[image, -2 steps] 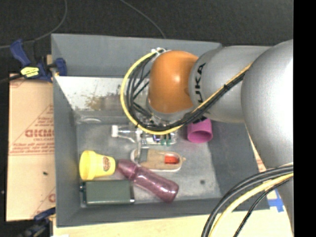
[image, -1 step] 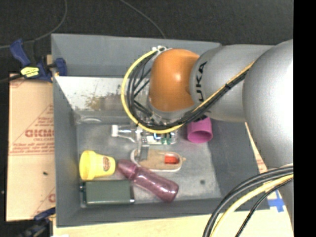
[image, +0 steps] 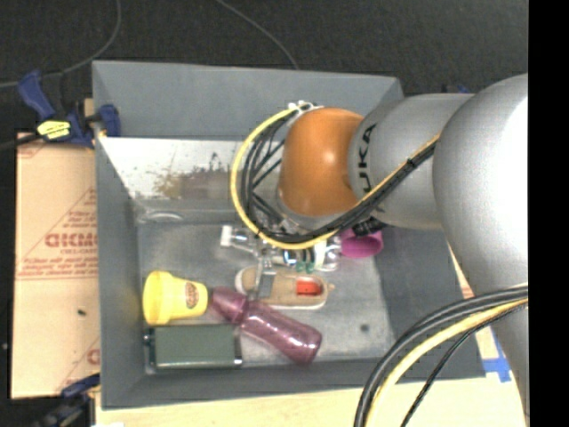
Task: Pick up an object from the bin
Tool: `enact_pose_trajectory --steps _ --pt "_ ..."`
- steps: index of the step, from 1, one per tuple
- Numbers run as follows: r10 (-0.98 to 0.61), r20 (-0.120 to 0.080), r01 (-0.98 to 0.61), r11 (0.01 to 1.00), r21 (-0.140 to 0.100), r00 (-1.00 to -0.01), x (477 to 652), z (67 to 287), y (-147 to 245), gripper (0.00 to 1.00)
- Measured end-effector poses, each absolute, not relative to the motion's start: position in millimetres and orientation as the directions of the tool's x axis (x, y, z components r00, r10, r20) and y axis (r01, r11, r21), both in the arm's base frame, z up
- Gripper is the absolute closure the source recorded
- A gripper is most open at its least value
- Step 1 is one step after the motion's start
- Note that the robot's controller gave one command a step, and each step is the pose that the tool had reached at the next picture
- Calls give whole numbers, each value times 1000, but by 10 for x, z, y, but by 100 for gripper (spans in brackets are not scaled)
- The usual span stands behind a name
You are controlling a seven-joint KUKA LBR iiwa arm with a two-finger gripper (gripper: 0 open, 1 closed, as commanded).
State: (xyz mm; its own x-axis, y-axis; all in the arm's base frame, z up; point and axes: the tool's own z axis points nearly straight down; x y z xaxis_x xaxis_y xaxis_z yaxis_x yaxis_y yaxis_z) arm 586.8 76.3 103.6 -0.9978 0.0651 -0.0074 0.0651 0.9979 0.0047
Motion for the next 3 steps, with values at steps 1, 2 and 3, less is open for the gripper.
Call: enact_pose_trajectory --steps 1,2,3 --pt "-95 -16 -95 995 4 -995 5963 782 717 100" --pt "-93 -18 -93 996 4 -996 5971 786 715 100" --pt "-91 -18 -91 996 4 -996 5972 787 713 100"
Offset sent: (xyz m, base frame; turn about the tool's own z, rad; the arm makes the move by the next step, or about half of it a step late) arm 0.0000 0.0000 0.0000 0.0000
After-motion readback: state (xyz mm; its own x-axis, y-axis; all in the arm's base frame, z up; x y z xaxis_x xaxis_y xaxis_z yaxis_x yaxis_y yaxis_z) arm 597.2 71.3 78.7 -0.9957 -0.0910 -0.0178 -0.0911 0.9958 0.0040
